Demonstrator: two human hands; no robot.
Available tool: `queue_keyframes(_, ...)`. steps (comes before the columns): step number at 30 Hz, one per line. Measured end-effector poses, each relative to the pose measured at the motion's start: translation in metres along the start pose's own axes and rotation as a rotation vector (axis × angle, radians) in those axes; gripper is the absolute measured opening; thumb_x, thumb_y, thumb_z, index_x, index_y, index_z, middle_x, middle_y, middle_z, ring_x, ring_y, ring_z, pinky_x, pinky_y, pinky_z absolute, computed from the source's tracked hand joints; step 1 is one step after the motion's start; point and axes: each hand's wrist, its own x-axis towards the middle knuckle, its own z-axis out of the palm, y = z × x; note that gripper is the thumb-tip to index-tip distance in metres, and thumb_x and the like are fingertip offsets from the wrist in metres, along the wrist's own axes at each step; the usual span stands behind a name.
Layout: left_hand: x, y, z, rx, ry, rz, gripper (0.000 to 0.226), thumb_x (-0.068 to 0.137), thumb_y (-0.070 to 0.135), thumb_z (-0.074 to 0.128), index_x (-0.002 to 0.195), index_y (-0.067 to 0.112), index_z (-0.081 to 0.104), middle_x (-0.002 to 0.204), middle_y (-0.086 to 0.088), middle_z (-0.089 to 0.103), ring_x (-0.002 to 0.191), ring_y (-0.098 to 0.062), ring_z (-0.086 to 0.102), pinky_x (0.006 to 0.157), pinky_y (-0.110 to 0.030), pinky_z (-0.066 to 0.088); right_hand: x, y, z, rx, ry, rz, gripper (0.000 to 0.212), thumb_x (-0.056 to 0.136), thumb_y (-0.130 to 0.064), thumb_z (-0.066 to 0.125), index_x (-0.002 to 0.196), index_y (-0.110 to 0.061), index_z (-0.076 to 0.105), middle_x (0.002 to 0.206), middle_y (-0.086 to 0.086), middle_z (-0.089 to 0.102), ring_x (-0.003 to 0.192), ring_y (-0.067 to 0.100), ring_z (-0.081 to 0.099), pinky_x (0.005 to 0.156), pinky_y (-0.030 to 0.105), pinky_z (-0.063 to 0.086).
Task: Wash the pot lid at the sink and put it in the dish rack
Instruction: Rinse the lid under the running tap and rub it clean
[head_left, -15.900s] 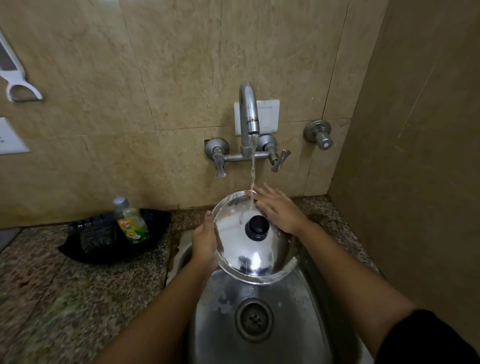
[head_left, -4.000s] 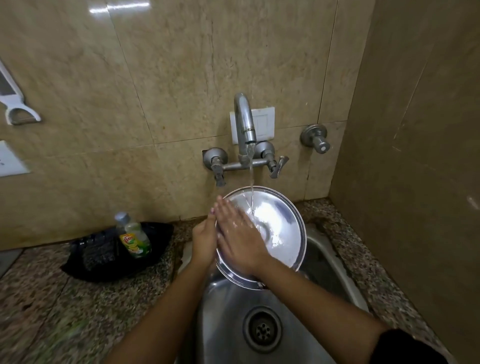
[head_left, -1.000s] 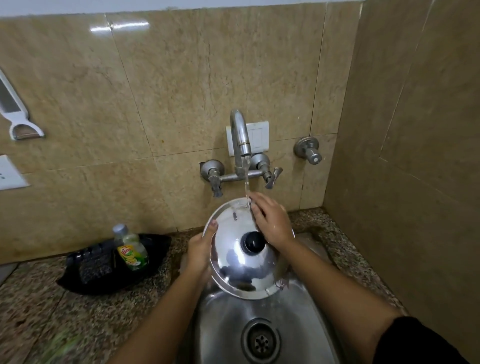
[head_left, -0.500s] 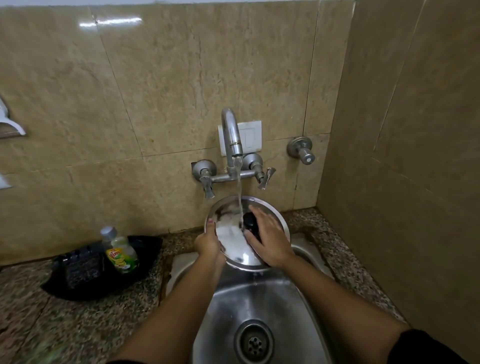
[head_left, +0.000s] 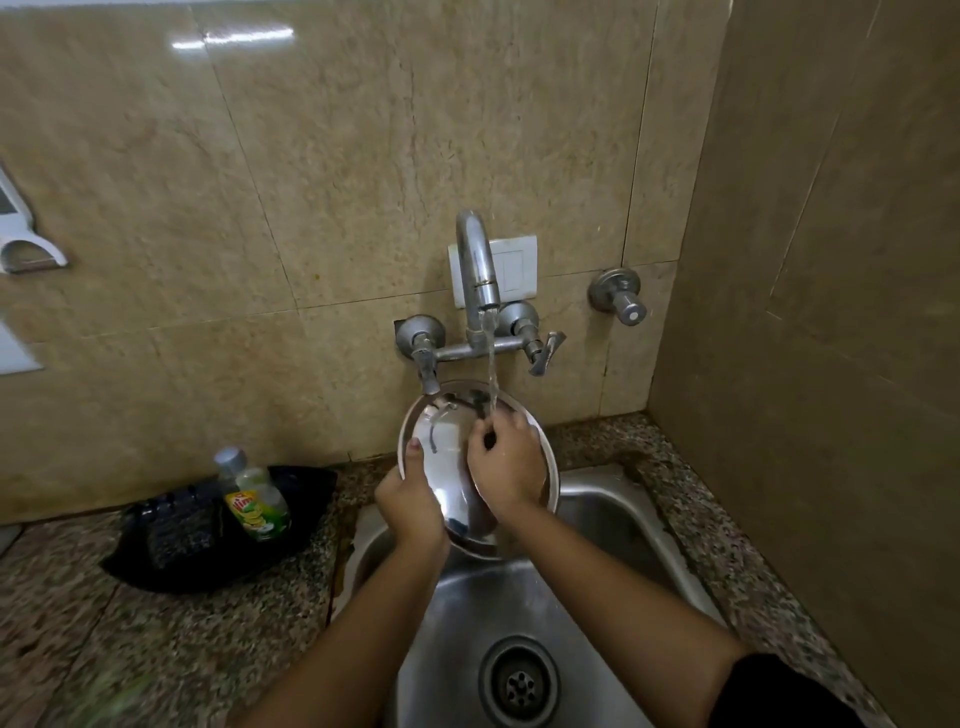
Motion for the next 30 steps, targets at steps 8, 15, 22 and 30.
queue_keyframes(8,0.004,-0.001,-0.007,0.163,-0.102,0.078,0.033,0.093,0.03,0.055,0.082,0.001,0.068,0.071,-0.008,0.065,0.064,-0.019,0.059,0.053,-0.022,0.044,0.006,0.0,-0.014,-0.279,-0.155,-0.212,0.039,0.097,-0.035,0.036,0.13,-0.016,0.045,0.131,0.009,0.05,0.12,0.024,0.046,0.1,0.037,0.037)
queue_keyframes(15,0.004,0.005,0.005,0.033,-0.158,-0.006,0.042,0.095,0.033,0.052,0.063,0.009,0.063,0.064,-0.008,0.065,0.062,-0.02,0.061,0.065,-0.031,0.05,-0.023,-0.003,-0.009,-0.507,-0.153,-0.751,0.06,0.096,-0.036,0.025,0.146,-0.005,0.03,0.153,0.014,0.034,0.144,0.026,0.026,0.117,0.041,0.01)
queue_keyframes(22,0.013,0.007,-0.009,0.109,-0.144,-0.159,0.041,0.093,0.04,0.053,0.069,0.007,0.06,0.069,-0.01,0.062,0.062,-0.024,0.058,0.058,-0.031,0.046,-0.031,0.095,-0.057,-0.361,-0.464,-1.217,0.061,0.098,-0.036,0.048,0.15,-0.018,0.023,0.159,0.0,0.02,0.148,0.015,0.012,0.12,0.04,0.014)
queue_keyframes(30,0.027,0.014,-0.027,0.072,-0.323,-0.52,0.047,0.1,0.038,0.035,0.117,0.001,0.058,0.119,-0.022,0.061,0.099,-0.034,0.062,0.053,-0.037,0.06,-0.007,0.065,-0.075,0.062,-0.246,-0.908,0.029,0.091,-0.024,0.056,0.117,-0.014,0.064,0.098,0.006,0.075,0.084,0.014,0.071,0.075,0.03,0.059)
